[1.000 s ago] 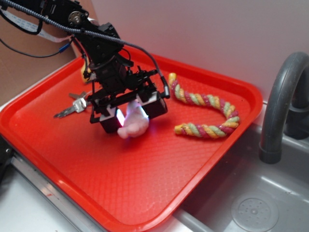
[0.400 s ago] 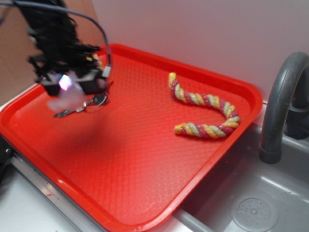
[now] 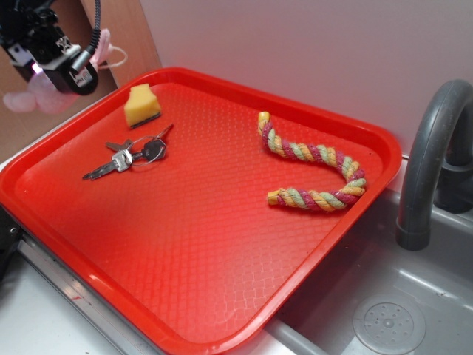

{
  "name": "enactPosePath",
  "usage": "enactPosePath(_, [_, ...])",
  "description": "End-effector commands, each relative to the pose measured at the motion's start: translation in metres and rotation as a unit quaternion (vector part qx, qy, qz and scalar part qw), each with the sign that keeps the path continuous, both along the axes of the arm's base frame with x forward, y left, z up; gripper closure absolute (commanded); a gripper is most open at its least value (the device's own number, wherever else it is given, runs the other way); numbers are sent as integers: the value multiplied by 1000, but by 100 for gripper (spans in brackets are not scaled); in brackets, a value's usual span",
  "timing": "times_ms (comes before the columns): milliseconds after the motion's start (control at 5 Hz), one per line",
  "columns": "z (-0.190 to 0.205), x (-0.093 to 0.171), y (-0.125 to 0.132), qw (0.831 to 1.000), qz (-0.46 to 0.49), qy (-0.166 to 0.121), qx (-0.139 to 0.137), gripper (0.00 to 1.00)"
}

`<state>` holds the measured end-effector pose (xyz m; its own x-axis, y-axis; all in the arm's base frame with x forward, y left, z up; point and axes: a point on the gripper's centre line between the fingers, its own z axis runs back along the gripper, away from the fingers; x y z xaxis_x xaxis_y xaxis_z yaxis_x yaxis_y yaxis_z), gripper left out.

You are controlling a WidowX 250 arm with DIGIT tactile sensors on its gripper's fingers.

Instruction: Grab the pink bunny.

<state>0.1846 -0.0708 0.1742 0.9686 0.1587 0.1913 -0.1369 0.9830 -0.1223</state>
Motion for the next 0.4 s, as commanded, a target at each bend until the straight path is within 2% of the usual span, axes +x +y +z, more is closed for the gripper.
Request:
enactPosePath(0, [45,23,19,995,-5,-95,4,100])
enactPosePath(200, [44,26,22,997,-17,-81,1,100])
